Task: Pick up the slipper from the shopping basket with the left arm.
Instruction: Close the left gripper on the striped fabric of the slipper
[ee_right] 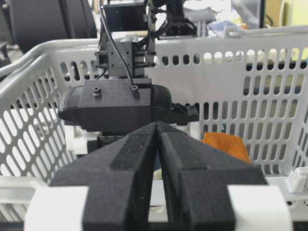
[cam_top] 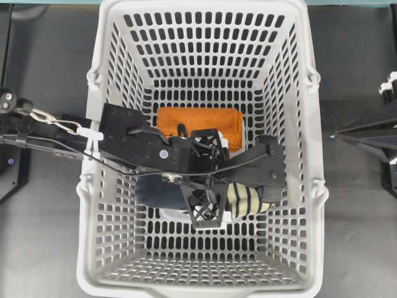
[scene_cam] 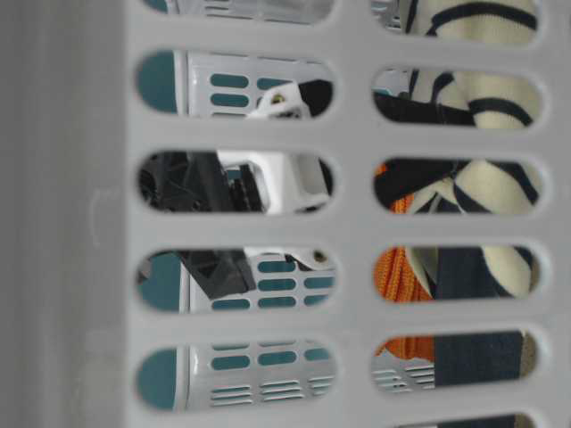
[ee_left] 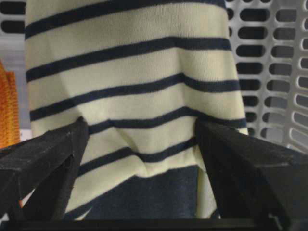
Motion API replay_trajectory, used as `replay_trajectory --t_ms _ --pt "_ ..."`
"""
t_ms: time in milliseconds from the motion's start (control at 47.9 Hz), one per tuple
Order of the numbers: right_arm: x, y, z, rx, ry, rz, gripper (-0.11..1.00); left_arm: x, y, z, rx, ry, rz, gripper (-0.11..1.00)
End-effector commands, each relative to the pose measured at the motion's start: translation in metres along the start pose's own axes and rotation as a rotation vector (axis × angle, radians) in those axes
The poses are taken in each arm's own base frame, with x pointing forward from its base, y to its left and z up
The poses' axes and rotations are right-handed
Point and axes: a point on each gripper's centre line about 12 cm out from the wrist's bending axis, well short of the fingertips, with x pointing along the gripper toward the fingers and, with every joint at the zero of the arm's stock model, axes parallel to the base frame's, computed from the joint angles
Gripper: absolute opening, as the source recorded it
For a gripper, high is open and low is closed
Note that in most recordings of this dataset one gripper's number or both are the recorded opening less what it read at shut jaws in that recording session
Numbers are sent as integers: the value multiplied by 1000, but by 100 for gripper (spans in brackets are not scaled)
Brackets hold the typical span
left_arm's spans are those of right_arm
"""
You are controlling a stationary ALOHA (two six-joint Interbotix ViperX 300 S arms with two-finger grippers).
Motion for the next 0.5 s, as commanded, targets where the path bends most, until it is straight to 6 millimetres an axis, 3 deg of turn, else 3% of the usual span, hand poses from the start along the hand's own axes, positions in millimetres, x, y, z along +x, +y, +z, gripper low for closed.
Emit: replay_trajectory --t_ms 0,146,334,480 --pt "1 1 3 4 -7 3 0 -6 -1 2 6 -20 -2 84" --pt "1 1 2 4 -4 3 0 -9 -2 5 9 -28 -3 57" --pt "1 1 1 6 -1 2 0 -39 -3 19 35 -86 -9 9" --pt "1 0 1 6 -2 -1 0 -78 -3 33 64 -91 -5 5"
